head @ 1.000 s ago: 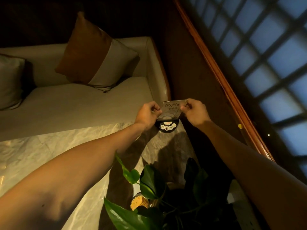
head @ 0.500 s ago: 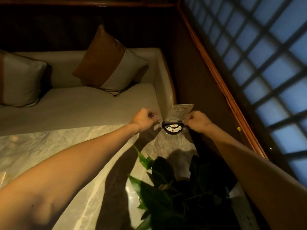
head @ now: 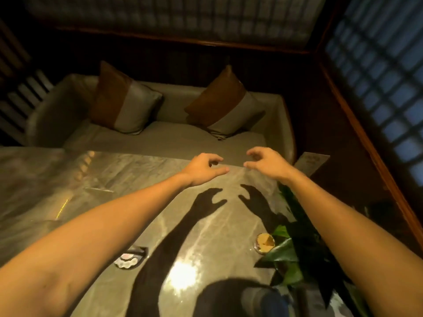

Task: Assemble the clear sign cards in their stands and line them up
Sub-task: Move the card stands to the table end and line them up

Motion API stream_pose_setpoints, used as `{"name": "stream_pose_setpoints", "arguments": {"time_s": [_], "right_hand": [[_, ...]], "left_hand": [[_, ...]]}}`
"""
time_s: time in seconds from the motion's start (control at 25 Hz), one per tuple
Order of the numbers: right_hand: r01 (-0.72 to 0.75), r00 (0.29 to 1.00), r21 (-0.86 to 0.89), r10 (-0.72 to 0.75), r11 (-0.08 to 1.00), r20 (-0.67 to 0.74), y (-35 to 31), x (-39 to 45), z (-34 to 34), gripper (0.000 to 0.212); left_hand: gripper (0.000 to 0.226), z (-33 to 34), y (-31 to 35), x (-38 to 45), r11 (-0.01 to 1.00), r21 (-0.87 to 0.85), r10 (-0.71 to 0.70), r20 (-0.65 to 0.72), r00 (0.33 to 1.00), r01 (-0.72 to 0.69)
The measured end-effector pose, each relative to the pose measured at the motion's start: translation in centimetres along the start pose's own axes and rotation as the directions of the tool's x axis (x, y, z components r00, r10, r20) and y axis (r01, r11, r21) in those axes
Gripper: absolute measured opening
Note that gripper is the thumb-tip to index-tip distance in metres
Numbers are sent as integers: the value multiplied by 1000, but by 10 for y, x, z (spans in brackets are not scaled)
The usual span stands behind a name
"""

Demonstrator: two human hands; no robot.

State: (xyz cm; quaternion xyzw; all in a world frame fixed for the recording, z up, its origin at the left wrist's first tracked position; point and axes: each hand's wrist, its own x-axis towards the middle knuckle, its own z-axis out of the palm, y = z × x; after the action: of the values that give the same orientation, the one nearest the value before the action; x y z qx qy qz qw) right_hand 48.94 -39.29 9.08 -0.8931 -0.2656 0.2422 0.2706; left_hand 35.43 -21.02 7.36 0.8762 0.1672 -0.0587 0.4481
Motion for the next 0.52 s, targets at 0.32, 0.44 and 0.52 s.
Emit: {"name": "stream_pose_setpoints", "arguments": {"time_s": [0.32, 0.44, 0.52], "right_hand": [[184, 977, 76, -191, 980, 92, -138, -69, 157, 73], [193, 958, 155, -220, 969, 186, -157, -87, 213, 78], [160, 954, 224, -209, 961, 215, -166, -98, 246, 77]], "left_hand": [[46, -78, -118, -154, 983, -184, -65, -365, 929, -4], [49, -82, -162, -191, 975, -214, -131, -378, 917, 51], [52, -82, -191, -211, 963, -249, -192, -359, 913, 105]]}}
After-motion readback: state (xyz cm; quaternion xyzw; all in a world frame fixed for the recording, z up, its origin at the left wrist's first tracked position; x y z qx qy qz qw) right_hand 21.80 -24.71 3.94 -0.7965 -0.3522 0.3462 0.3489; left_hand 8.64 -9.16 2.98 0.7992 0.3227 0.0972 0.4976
